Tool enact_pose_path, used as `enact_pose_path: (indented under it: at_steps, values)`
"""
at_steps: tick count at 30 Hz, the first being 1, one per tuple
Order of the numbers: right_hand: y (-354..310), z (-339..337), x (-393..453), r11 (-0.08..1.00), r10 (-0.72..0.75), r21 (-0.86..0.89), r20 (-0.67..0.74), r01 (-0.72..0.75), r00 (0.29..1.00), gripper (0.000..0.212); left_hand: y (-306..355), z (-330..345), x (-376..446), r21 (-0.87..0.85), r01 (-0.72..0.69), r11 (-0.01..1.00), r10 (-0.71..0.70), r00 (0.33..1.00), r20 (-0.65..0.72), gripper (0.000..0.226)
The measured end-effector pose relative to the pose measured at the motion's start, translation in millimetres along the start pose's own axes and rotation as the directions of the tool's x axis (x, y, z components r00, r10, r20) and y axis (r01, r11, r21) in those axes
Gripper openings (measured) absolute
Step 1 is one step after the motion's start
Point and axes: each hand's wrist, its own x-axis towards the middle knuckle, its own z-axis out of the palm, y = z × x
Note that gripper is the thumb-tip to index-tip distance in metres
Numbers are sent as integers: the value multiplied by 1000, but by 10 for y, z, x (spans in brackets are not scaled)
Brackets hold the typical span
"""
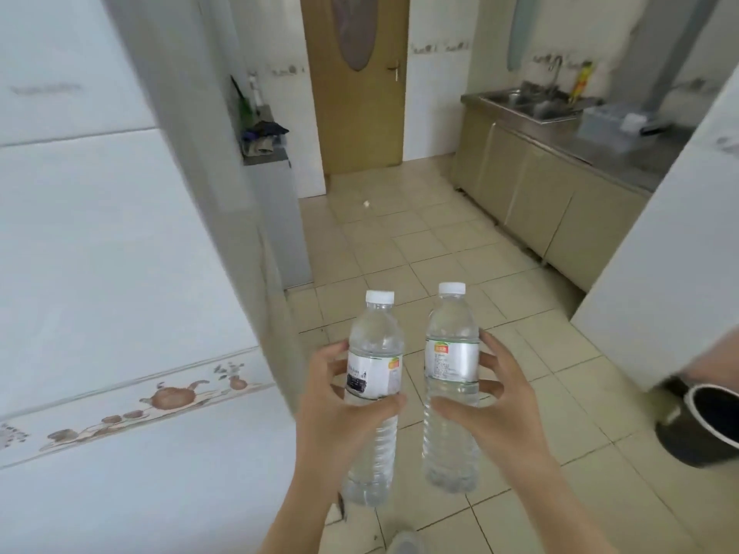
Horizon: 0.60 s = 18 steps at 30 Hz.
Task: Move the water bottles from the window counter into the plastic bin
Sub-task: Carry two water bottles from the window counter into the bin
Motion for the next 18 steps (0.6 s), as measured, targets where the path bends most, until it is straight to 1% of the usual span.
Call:
enact_pose_path:
  at_steps: [5,11,14,18]
  values:
    - [28,-309,687,999,8,-40,-156,-14,988,94,200,604,774,-19,-24,1000,26,993,112,76]
    - [70,-608,1416,998,4,-65,-305,-25,952,96,425,1262,1572,-8,-79,997,79,967,243,76]
    - [74,-759,1732,997,8,-65,-349,-33,937,95,520,1562,1876,-10,-90,996,89,953,289,76]
    - [114,-975,2199,998,13,-56,-373,-37,928,95,609,1994,2269,-4,-96,995,93,941,327,78]
